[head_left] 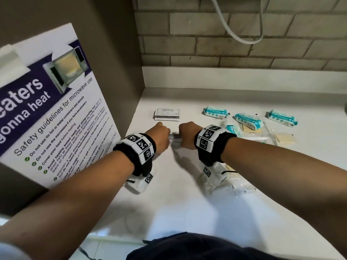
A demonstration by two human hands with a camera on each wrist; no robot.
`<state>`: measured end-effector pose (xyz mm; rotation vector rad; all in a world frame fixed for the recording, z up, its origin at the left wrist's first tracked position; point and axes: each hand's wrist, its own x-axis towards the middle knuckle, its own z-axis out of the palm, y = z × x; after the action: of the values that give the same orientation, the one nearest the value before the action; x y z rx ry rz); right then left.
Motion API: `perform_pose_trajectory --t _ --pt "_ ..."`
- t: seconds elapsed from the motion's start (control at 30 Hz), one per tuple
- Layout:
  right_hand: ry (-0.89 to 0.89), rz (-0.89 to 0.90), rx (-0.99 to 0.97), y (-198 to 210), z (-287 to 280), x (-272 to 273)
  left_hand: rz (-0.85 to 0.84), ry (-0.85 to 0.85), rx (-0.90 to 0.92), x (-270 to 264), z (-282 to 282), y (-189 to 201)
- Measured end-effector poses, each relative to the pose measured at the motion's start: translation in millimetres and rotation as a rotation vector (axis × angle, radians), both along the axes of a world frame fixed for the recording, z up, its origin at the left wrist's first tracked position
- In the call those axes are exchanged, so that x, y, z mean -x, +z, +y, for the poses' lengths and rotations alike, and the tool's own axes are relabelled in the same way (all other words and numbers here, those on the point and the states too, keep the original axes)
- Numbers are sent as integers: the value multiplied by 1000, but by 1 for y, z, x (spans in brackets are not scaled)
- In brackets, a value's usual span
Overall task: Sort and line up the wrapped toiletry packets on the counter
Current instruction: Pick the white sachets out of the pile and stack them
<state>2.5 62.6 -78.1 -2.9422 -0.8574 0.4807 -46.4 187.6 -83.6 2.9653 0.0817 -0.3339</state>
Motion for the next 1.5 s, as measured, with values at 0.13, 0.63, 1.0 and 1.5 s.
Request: perform_pose_trajectory --t 0.13,0.63,1.0,1.5 --pt "-28 3 -21 2 0 -3 -64 7 -31 -1 -1 -1" --pt "-76 125 -79 10 2 -19 -16 194 196 -8 17 1" --pt "-141 327 -178 8 26 -46 -29 391 318 -28 45 -5" --pt "106 116 73 16 29 -32 140 211 130 -32 34 13"
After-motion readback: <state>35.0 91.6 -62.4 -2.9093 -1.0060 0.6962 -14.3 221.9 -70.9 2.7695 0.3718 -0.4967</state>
